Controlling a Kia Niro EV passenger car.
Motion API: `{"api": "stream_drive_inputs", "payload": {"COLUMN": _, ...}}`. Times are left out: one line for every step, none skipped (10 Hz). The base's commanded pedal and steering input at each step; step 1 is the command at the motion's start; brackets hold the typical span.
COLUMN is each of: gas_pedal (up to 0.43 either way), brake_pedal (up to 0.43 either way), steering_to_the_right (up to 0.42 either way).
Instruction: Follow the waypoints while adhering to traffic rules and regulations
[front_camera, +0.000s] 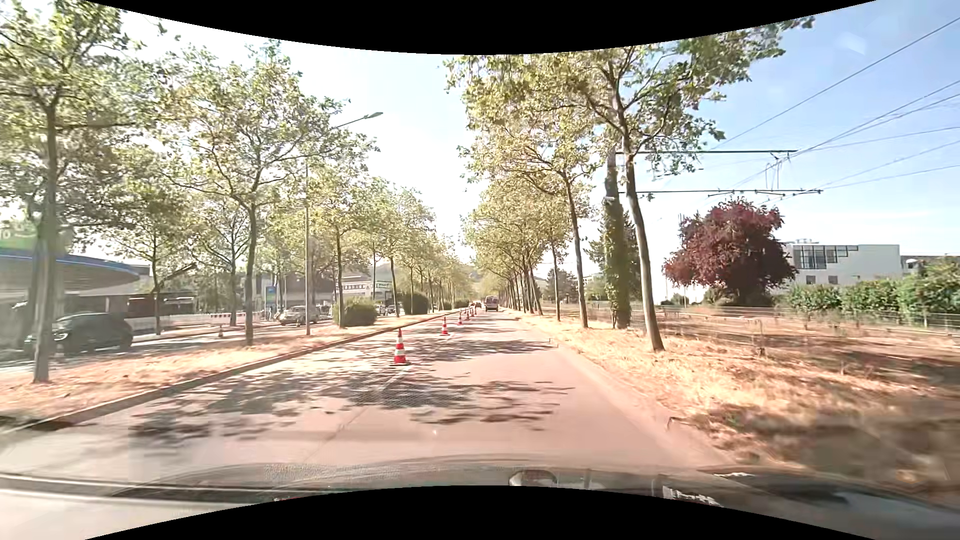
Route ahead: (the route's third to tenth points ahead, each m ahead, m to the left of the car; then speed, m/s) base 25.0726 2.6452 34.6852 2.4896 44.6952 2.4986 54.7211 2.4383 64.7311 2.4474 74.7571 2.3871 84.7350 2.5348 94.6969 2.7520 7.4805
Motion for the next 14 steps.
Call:
{"api": "stream_drive_inputs", "payload": {"gas_pedal": 0.079, "brake_pedal": 0.0, "steering_to_the_right": -0.002}}
{"api": "stream_drive_inputs", "payload": {"gas_pedal": 0.079, "brake_pedal": 0.0, "steering_to_the_right": -0.002}}
{"api": "stream_drive_inputs", "payload": {"gas_pedal": 0.067, "brake_pedal": 0.0, "steering_to_the_right": -0.002}}
{"api": "stream_drive_inputs", "payload": {"gas_pedal": 0.067, "brake_pedal": 0.0, "steering_to_the_right": -0.002}}
{"api": "stream_drive_inputs", "payload": {"gas_pedal": 0.067, "brake_pedal": 0.0, "steering_to_the_right": -0.002}}
{"api": "stream_drive_inputs", "payload": {"gas_pedal": 0.067, "brake_pedal": 0.0, "steering_to_the_right": -0.002}}
{"api": "stream_drive_inputs", "payload": {"gas_pedal": 0.067, "brake_pedal": 0.0, "steering_to_the_right": -0.002}}
{"api": "stream_drive_inputs", "payload": {"gas_pedal": 0.067, "brake_pedal": 0.0, "steering_to_the_right": -0.002}}
{"api": "stream_drive_inputs", "payload": {"gas_pedal": 0.067, "brake_pedal": 0.0, "steering_to_the_right": -0.002}}
{"api": "stream_drive_inputs", "payload": {"gas_pedal": 0.067, "brake_pedal": 0.0, "steering_to_the_right": -0.002}}
{"api": "stream_drive_inputs", "payload": {"gas_pedal": 0.067, "brake_pedal": 0.0, "steering_to_the_right": -0.002}}
{"api": "stream_drive_inputs", "payload": {"gas_pedal": 0.067, "brake_pedal": 0.0, "steering_to_the_right": -0.002}}
{"api": "stream_drive_inputs", "payload": {"gas_pedal": 0.067, "brake_pedal": 0.0, "steering_to_the_right": -0.002}}
{"api": "stream_drive_inputs", "payload": {"gas_pedal": 0.067, "brake_pedal": 0.0, "steering_to_the_right": -0.002}}
